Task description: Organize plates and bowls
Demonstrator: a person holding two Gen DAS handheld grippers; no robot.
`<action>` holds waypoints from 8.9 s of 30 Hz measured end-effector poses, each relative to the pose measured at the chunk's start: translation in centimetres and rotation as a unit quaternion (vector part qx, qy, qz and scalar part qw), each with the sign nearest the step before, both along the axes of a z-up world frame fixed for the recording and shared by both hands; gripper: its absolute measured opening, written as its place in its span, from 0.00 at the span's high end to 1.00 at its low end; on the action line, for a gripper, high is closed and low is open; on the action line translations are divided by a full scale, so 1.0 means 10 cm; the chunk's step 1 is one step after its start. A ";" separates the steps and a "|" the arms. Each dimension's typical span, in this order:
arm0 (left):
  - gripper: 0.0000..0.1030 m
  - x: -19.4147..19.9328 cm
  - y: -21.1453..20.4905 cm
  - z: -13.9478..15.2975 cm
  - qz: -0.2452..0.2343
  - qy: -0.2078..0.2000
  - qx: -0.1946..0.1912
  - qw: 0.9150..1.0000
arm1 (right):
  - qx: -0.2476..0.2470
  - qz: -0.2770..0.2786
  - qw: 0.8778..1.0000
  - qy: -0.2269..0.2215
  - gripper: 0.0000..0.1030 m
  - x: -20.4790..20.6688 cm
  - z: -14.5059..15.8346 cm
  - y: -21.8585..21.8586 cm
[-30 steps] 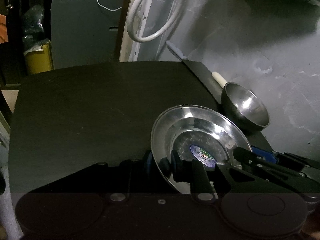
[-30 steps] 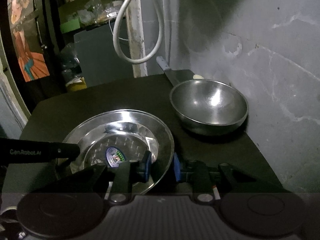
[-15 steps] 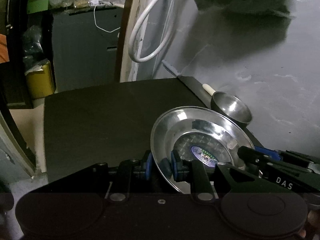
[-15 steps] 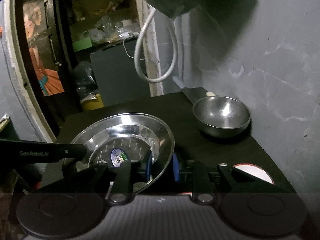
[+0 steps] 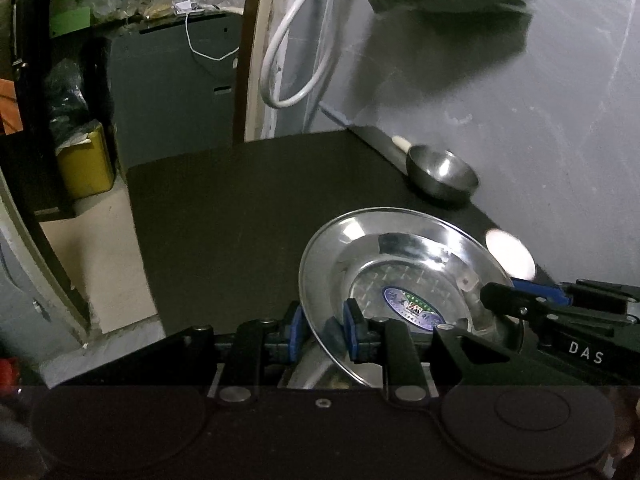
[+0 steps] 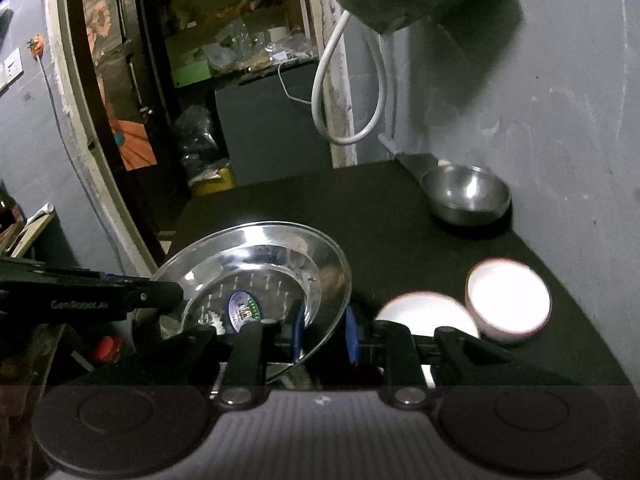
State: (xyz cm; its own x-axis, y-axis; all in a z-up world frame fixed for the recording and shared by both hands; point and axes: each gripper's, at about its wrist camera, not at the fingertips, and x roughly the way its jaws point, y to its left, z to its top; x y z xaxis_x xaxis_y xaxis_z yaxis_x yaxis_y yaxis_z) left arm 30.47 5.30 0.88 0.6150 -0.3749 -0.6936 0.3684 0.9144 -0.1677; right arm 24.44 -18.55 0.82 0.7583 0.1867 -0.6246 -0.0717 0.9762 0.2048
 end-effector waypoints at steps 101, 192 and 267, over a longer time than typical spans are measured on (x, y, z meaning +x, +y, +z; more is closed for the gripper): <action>0.01 1.95 -1.98 -0.20 0.134 0.010 -0.058 0.989 | 0.100 -0.106 0.989 -0.024 0.15 1.53 -0.63 -1.84; 0.73 -2.09 -0.35 -0.30 0.042 0.162 0.002 0.986 | 0.085 0.092 0.986 0.107 0.65 -1.99 -0.22 -0.23; 0.01 -0.43 -0.84 0.03 0.096 0.002 0.043 0.994 | 0.070 -0.044 0.996 0.041 0.00 -0.70 -0.41 -1.17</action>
